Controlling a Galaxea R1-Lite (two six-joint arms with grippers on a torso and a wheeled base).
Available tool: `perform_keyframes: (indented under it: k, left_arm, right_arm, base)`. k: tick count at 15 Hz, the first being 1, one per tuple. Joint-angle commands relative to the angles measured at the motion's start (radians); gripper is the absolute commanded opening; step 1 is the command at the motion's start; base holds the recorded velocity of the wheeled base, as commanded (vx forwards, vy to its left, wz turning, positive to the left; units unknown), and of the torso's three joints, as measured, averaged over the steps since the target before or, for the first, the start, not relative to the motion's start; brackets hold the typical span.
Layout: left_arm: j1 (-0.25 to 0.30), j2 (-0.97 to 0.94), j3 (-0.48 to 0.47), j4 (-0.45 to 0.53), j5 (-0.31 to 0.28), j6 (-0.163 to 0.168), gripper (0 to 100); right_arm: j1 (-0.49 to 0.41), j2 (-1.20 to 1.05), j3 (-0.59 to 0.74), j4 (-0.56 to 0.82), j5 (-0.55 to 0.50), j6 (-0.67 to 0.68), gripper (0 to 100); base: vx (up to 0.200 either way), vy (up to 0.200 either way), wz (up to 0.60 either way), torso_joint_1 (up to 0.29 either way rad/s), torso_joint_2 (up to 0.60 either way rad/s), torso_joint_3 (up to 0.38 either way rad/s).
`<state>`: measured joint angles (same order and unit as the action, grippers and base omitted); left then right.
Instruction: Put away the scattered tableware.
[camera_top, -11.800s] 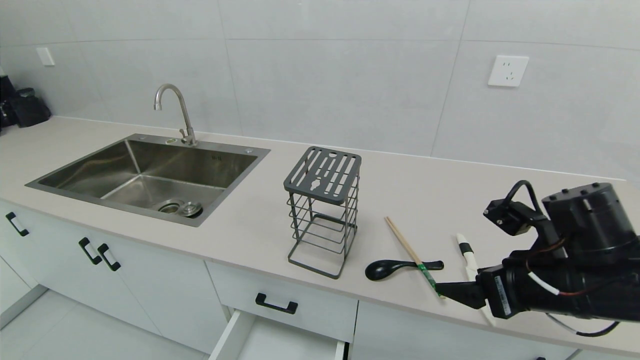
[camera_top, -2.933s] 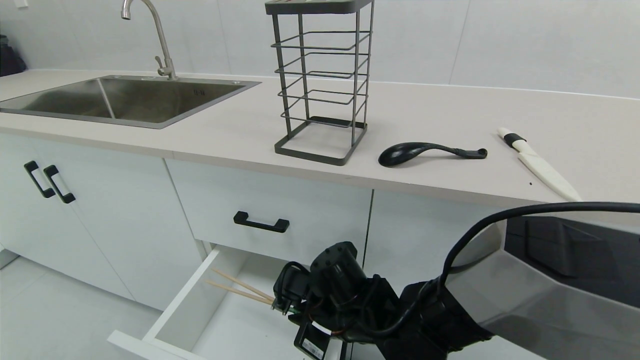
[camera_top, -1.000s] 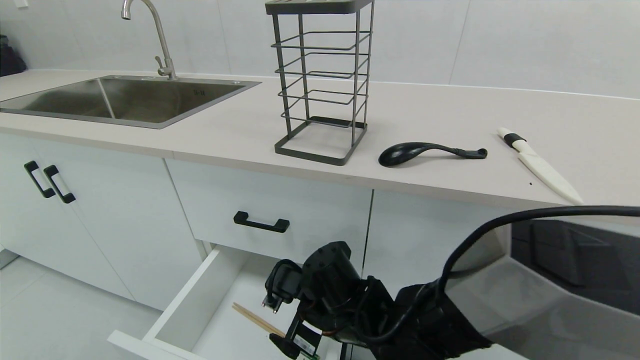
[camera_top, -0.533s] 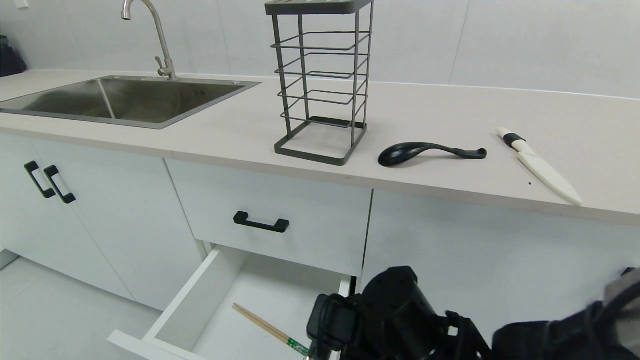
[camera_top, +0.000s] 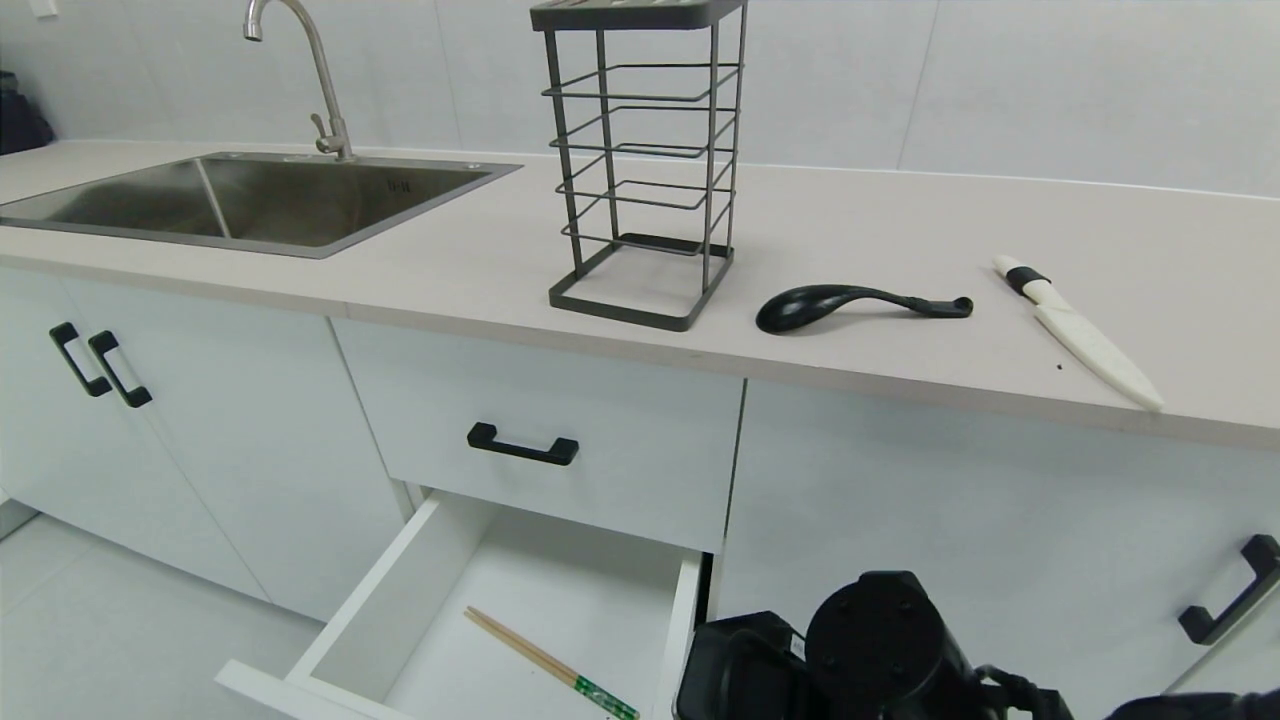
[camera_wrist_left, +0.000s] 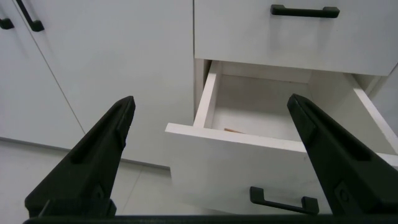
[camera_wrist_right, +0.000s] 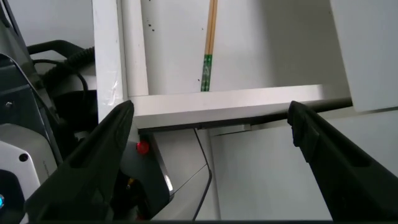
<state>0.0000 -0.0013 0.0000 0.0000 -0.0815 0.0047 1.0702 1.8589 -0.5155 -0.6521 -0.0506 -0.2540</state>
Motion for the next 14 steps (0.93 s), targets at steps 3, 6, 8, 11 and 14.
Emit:
perform_keyframes:
  k: [3, 6, 8, 11, 14]
  left_arm:
    - [0.0, 0.001, 0.0, 0.0, 0.0, 0.0, 100]
    - [0.0, 0.001, 0.0, 0.0, 0.0, 0.0, 100]
    - [0.0, 0.001, 0.0, 0.0, 0.0, 0.0, 100]
    - [0.0, 0.001, 0.0, 0.0, 0.0, 0.0, 100]
    - [0.0, 0.001, 0.0, 0.0, 0.0, 0.0, 100]
  right_arm:
    - [0.013, -0.02, 0.046, -0.023, -0.04, -0.005, 100]
    - [0.025, -0.038, 0.048, -0.018, -0.044, -0.002, 100]
    - [0.025, -0.038, 0.054, -0.018, -0.044, -0.002, 100]
    - [0.033, -0.038, 0.068, -0.018, -0.044, -0.001, 100]
    - [0.033, -0.038, 0.074, -0.02, -0.044, 0.001, 100]
  base:
    - [0.0, 0.0, 0.0, 0.0, 0.0, 0.0]
    - [0.0, 0.0, 0.0, 0.094, -0.04, -0.013]
    - [0.0, 0.0, 0.0, 0.222, -0.12, -0.146]
    - [0.0, 0.0, 0.0, 0.23, -0.56, -0.215]
    - [0.0, 0.0, 0.0, 0.233, -0.52, -0.219]
